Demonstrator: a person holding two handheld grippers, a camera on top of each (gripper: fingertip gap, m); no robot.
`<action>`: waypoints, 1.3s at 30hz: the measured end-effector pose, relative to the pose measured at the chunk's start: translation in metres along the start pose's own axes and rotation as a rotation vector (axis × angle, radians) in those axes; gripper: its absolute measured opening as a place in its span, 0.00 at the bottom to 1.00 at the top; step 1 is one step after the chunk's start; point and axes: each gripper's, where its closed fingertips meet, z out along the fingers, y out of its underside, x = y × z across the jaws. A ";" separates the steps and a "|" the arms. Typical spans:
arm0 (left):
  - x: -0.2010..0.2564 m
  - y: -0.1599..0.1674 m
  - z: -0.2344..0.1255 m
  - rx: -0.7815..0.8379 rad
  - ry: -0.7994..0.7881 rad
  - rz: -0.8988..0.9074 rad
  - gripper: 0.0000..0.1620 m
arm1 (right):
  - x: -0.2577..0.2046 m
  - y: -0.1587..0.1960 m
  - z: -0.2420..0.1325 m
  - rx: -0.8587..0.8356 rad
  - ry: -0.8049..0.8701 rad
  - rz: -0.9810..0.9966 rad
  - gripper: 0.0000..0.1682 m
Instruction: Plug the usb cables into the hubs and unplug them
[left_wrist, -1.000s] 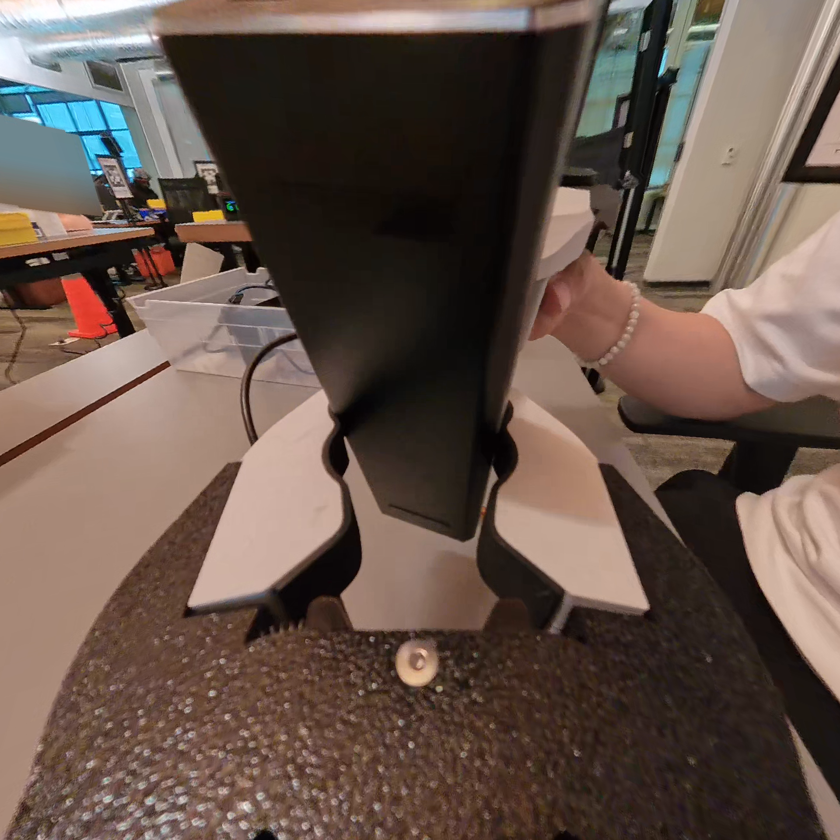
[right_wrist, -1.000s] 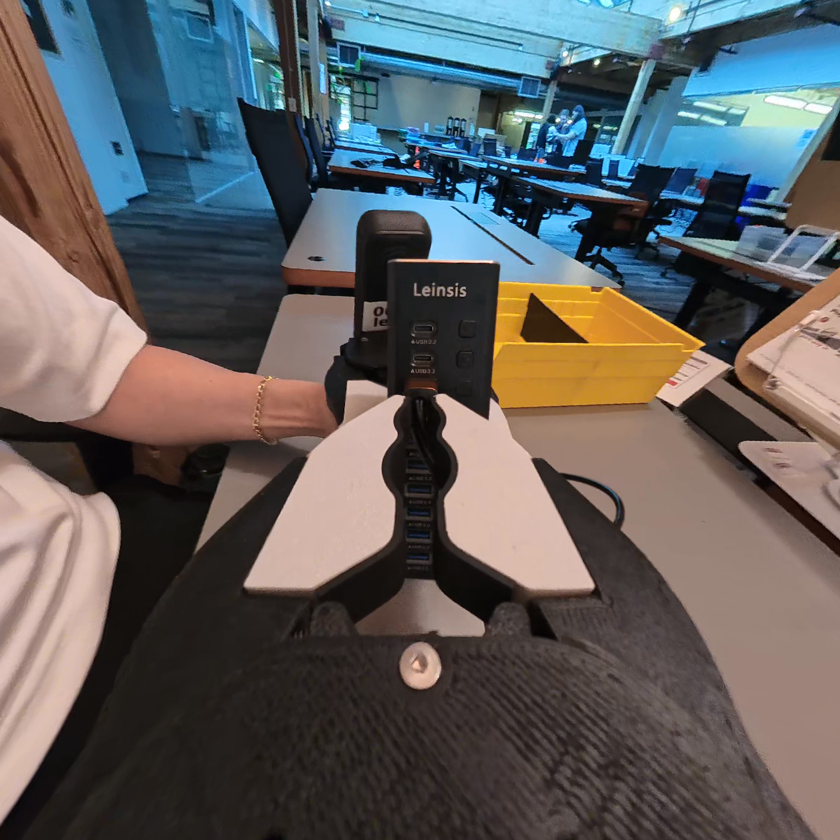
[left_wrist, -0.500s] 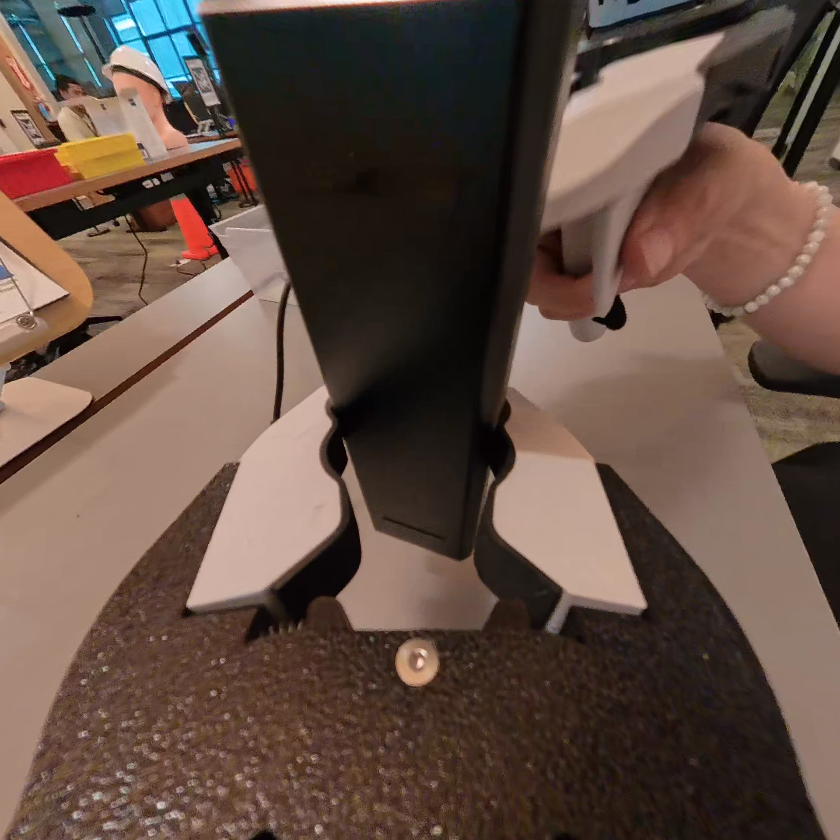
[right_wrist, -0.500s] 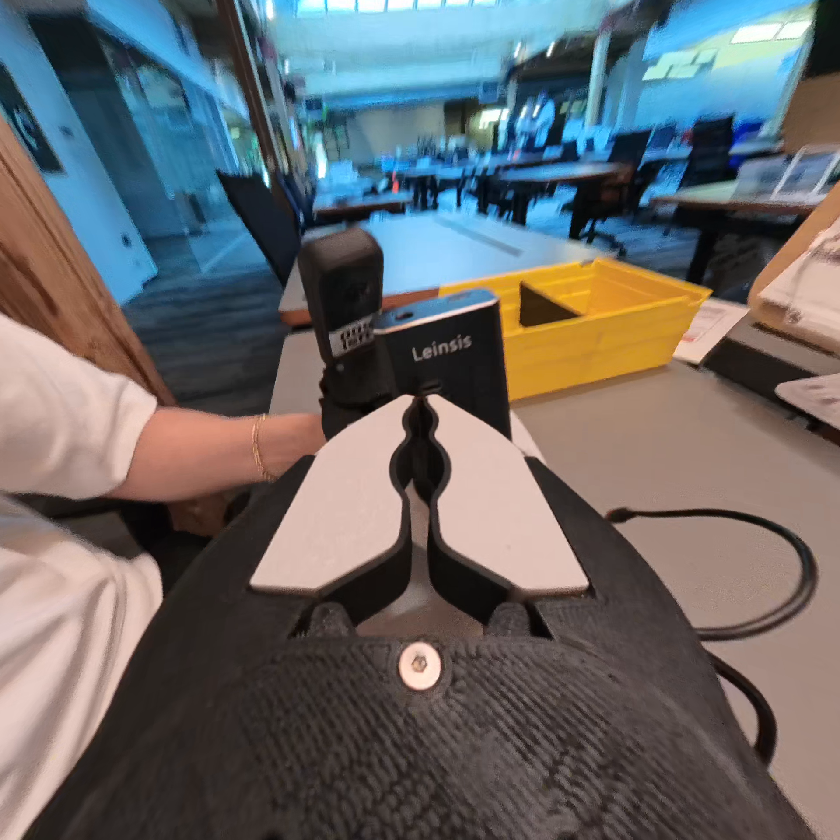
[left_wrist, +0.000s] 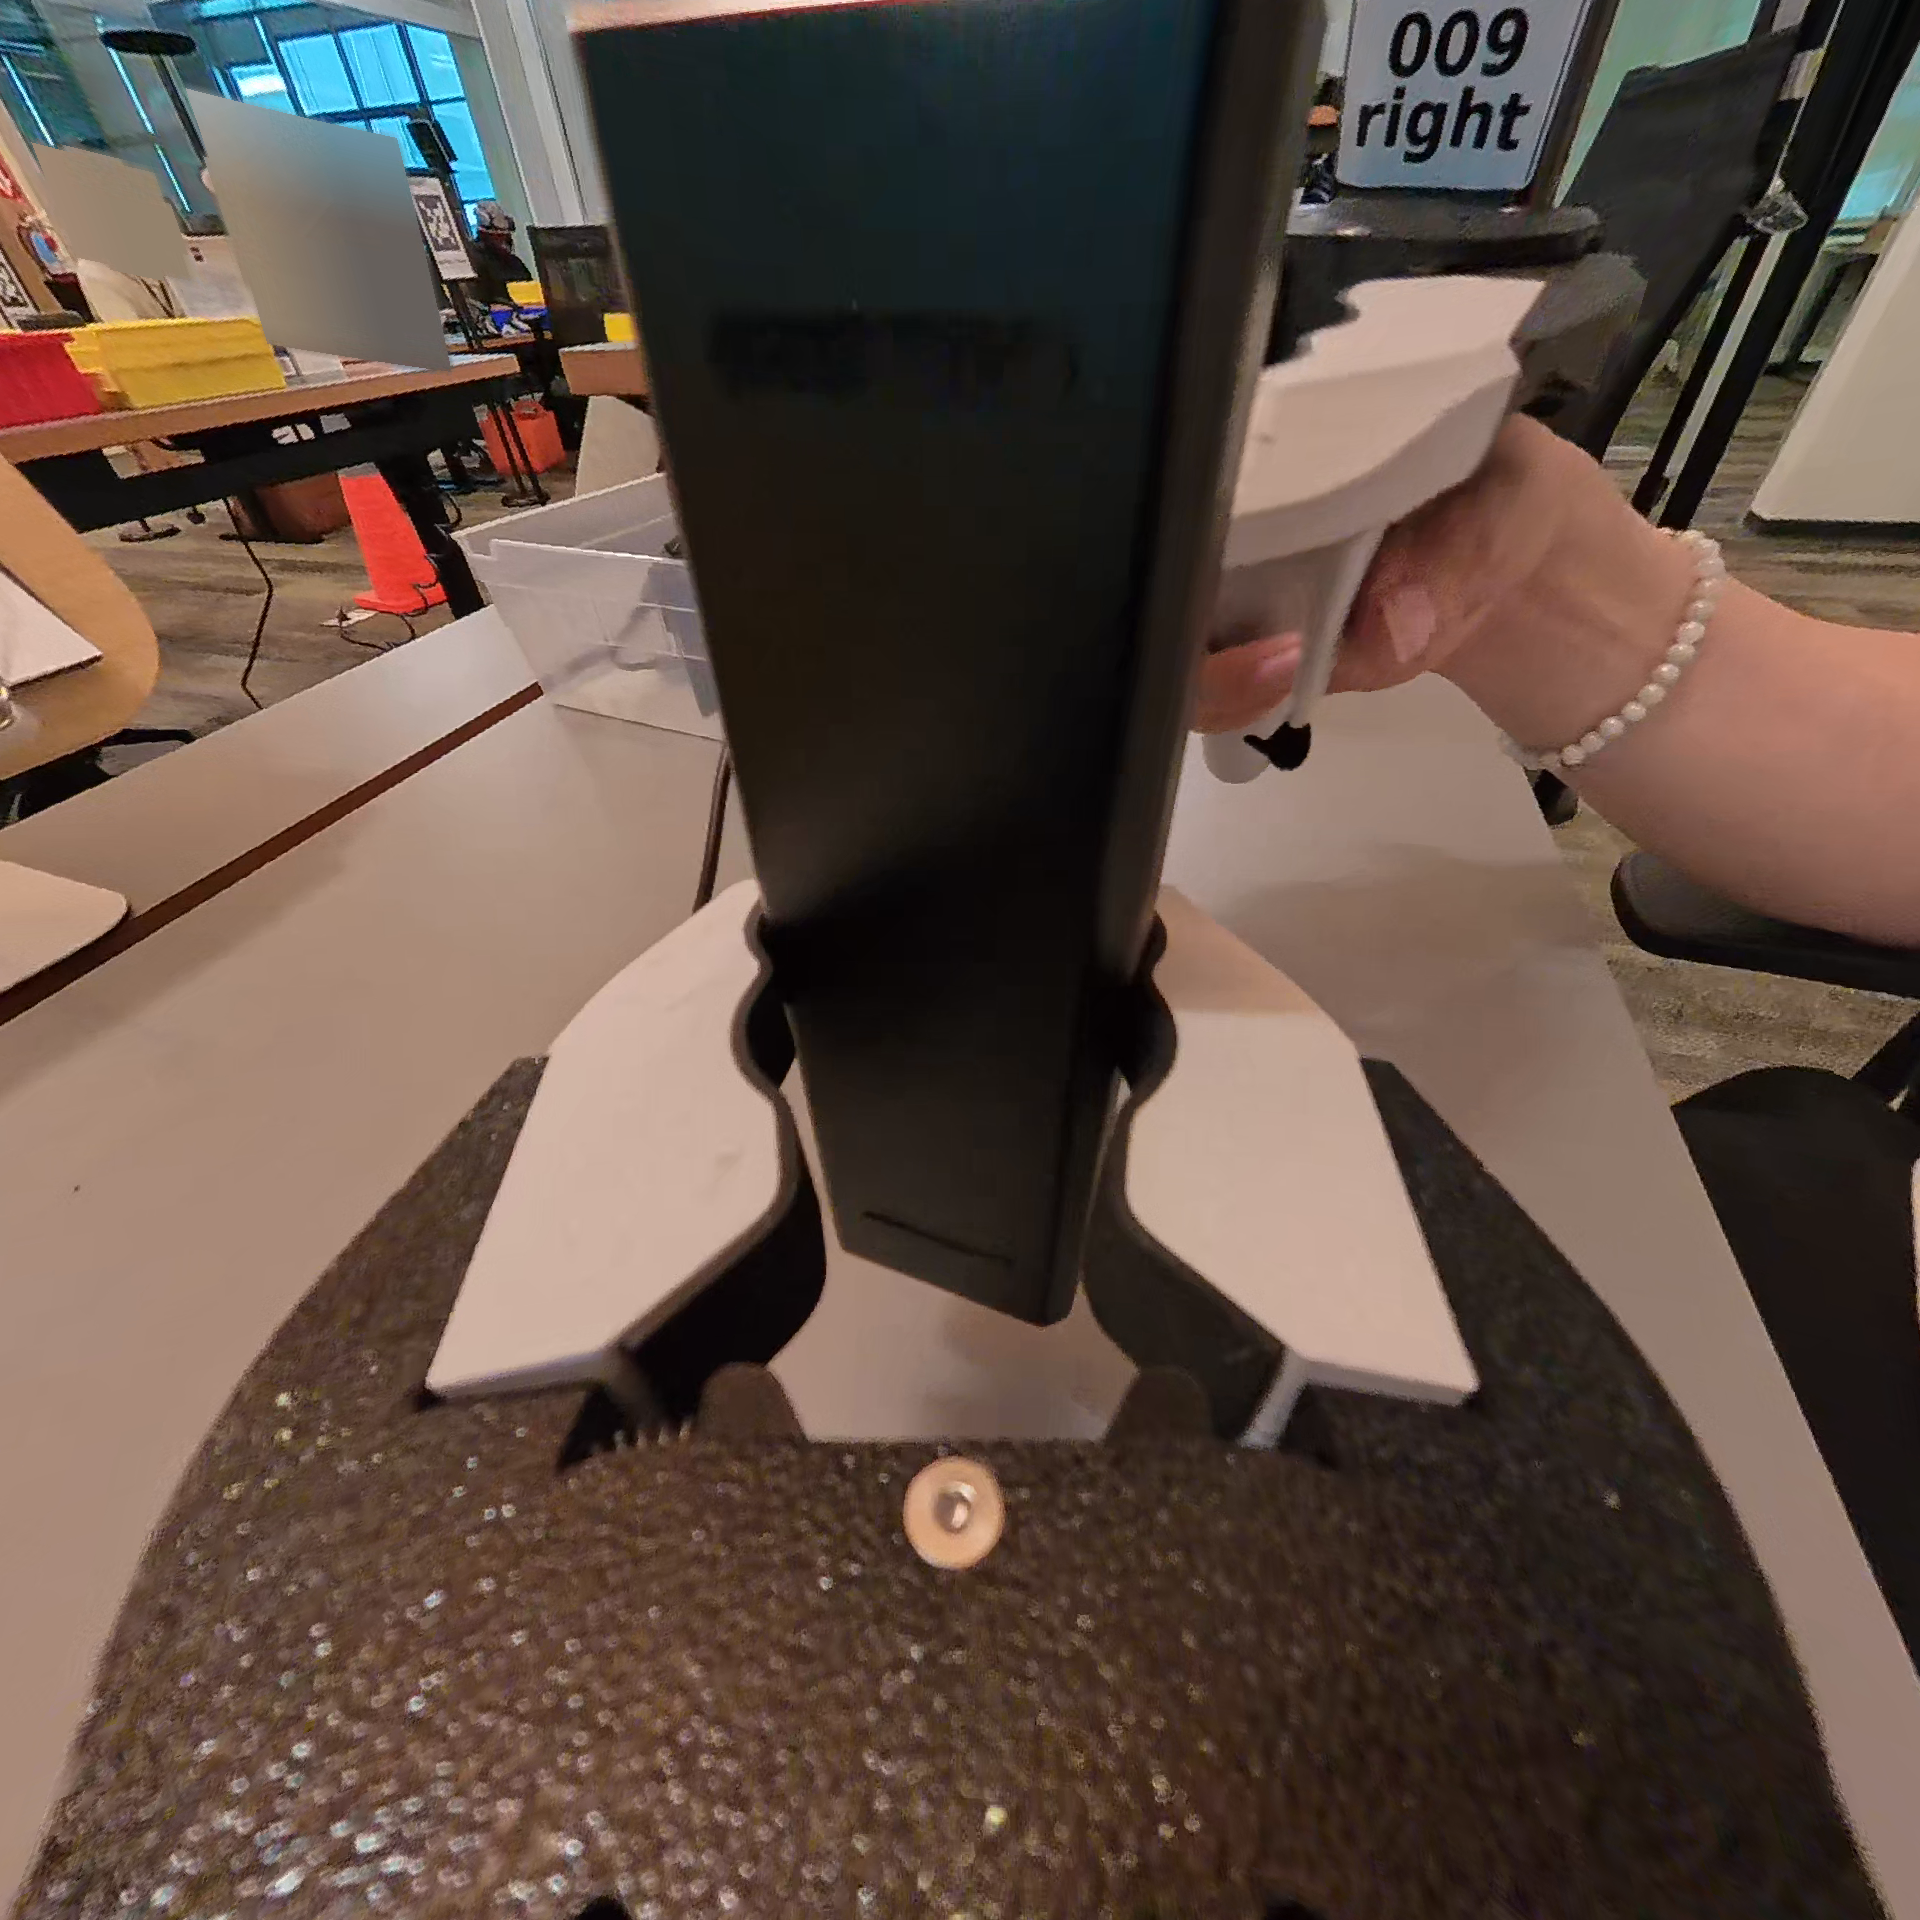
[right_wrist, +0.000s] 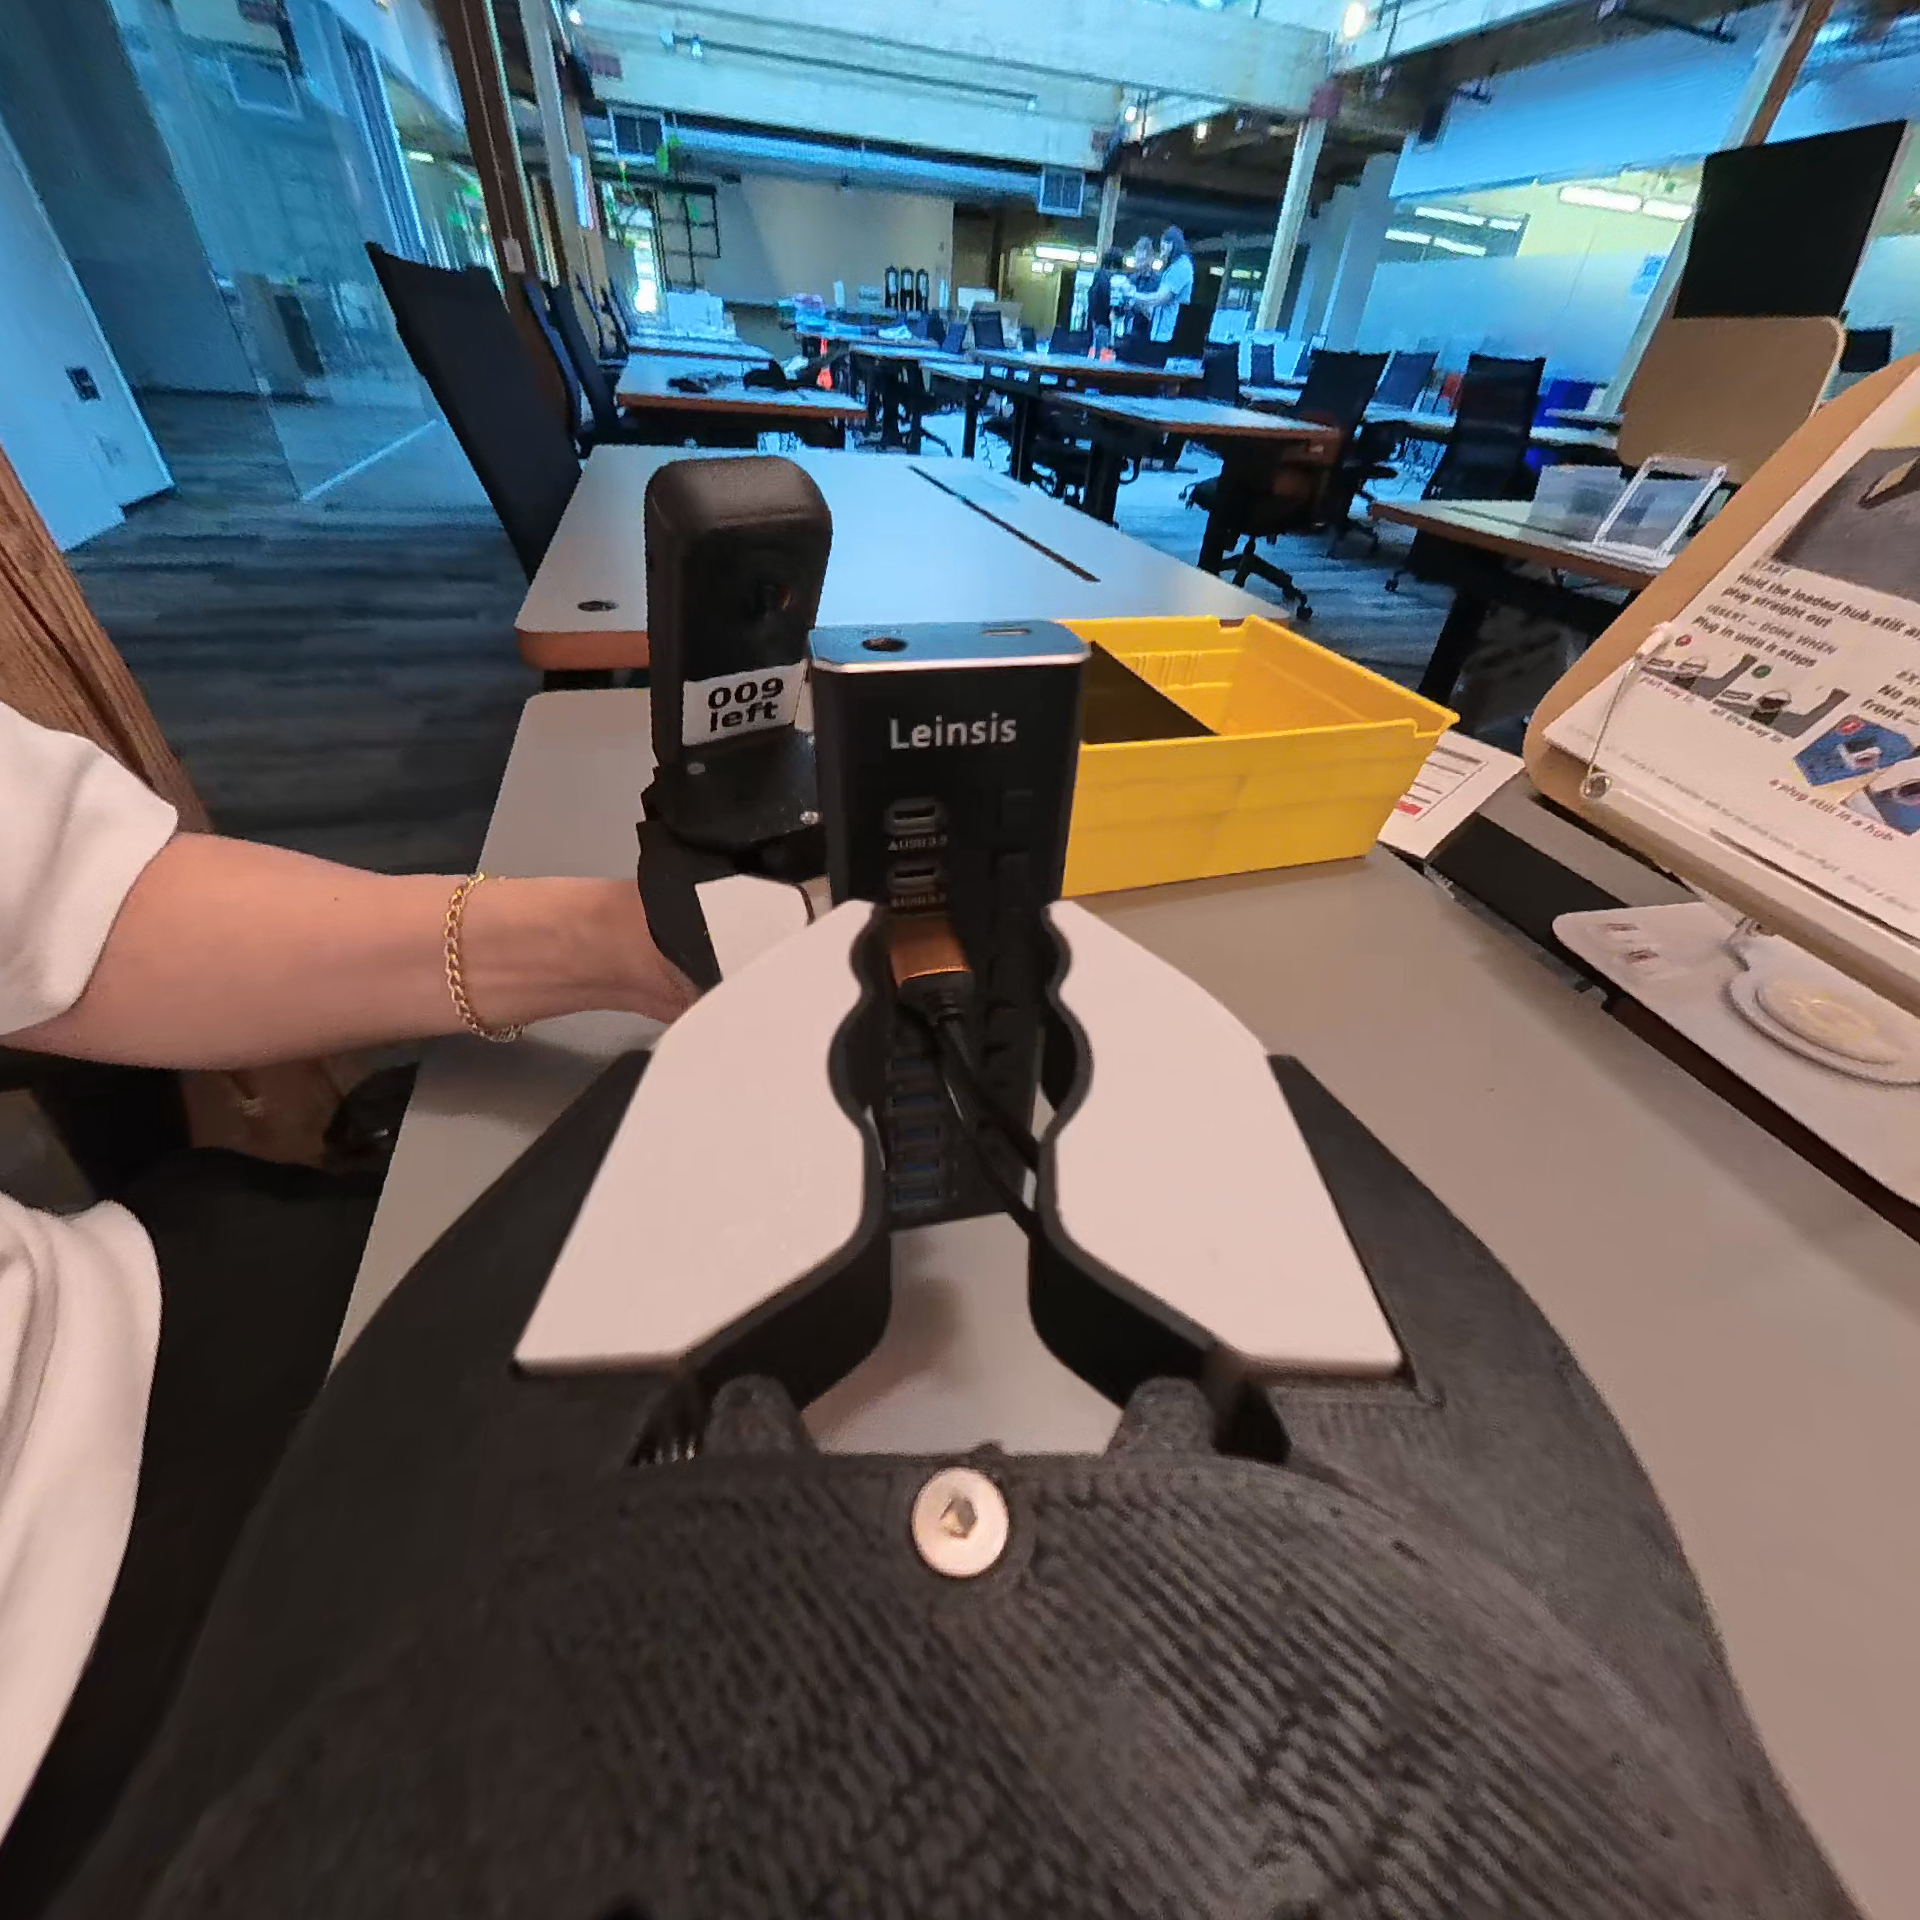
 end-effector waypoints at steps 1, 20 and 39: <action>-0.001 0.000 -0.001 0.004 -0.002 -0.006 0.37 | -0.001 0.001 0.000 -0.010 -0.009 0.004 0.18; -0.007 -0.004 -0.008 0.103 0.004 -0.043 0.37 | -0.001 0.023 0.005 -0.096 -0.057 0.052 0.09; -0.012 0.000 -0.010 0.117 -0.010 -0.054 0.37 | 0.001 0.027 0.008 -0.162 0.005 -0.057 0.04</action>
